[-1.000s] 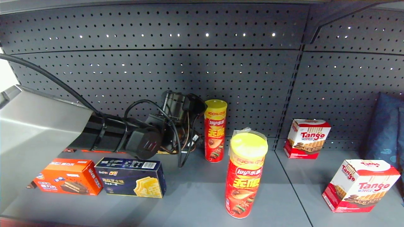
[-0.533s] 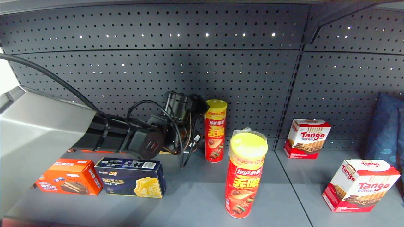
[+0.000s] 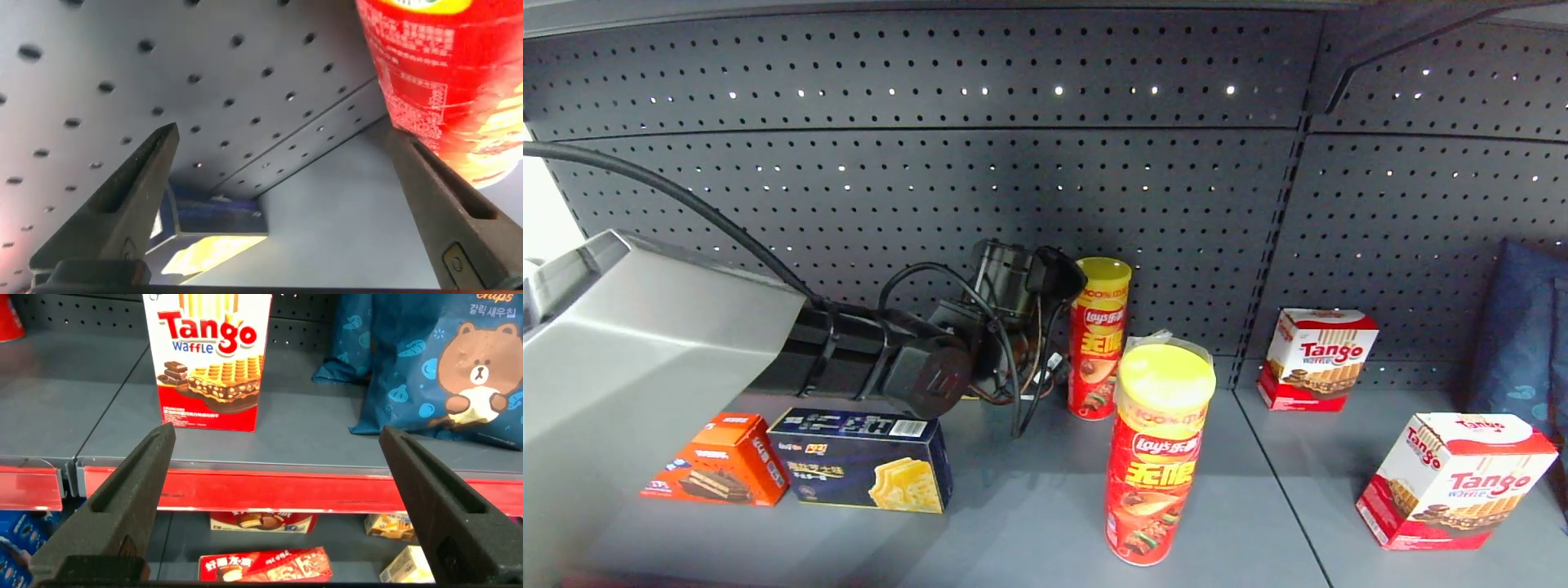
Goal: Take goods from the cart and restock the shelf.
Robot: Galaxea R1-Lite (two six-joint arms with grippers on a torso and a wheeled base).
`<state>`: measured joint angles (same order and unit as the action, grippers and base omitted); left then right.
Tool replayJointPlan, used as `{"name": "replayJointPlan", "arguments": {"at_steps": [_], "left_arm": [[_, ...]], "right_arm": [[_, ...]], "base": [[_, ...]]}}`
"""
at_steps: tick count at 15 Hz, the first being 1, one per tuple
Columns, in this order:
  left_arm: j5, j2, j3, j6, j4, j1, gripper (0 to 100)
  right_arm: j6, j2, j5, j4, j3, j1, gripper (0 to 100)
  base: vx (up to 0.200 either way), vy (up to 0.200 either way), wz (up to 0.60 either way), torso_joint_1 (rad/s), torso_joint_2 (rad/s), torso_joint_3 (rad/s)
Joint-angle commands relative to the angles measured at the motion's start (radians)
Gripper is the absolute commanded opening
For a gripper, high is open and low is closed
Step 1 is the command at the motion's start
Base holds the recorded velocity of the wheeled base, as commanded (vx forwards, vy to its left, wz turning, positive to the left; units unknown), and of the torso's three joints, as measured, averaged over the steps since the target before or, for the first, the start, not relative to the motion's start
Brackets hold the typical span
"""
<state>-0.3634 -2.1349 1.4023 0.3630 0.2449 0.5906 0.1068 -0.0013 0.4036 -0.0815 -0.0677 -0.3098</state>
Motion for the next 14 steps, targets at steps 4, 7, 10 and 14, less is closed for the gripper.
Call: {"name": "replayJointPlan", "arguments": {"at_steps": [4, 7, 10, 14], "left_arm": [[-0.003, -0.013, 0.007, -0.001, 0.001, 0.015, 100], [-0.003, 0.112, -0.083, -0.007, 0.001, 0.014, 100], [0.004, 0.279, -0.181, -0.006, -0.001, 0.003, 100], [0.029, 0.429, -0.249, 0.002, 0.03, -0.071, 100]], "right_arm": [[-0.001, 0.001, 0.0, 0.0, 0.0, 0.0, 100], [0.001, 0.001, 0.0, 0.0, 0.0, 0.0, 100], [0.001, 0.001, -0.009, 0.0, 0.0, 0.0, 100], [0.001, 0.001, -0.014, 0.0, 0.0, 0.0, 100]], "base": [[0.0, 0.0, 0.0, 0.0, 0.0, 0.0], [0.0, 0.0, 0.0, 0.0, 0.0, 0.0], [0.0, 0.0, 0.0, 0.0, 0.0, 0.0], [0.0, 0.0, 0.0, 0.0, 0.0, 0.0]]}}
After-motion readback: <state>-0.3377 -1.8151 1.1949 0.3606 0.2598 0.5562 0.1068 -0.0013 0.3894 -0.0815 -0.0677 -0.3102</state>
